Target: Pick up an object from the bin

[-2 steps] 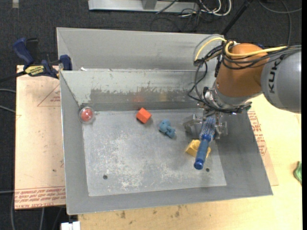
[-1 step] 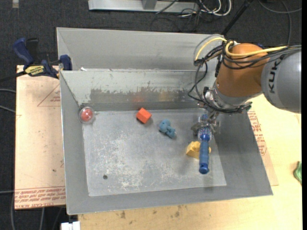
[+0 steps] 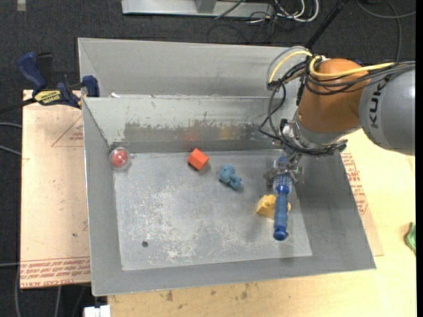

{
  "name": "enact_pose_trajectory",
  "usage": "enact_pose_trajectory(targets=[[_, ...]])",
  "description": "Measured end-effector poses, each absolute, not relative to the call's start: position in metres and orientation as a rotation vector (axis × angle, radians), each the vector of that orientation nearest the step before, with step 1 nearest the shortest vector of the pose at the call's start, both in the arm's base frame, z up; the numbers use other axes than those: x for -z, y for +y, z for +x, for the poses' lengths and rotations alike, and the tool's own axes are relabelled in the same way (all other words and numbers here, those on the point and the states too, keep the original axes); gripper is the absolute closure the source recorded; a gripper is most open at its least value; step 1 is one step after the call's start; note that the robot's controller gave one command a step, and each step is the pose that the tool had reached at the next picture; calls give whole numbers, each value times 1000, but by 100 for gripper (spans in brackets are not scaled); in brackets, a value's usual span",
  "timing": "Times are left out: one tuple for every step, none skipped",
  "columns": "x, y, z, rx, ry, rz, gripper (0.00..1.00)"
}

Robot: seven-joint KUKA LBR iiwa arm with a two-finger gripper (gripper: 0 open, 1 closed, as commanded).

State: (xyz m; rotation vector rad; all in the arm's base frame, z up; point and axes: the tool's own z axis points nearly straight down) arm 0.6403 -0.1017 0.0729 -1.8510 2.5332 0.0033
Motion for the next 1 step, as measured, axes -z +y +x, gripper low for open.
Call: enact_pose_trajectory(targets=[[-152,-101,642,8,2532,-1846,100]])
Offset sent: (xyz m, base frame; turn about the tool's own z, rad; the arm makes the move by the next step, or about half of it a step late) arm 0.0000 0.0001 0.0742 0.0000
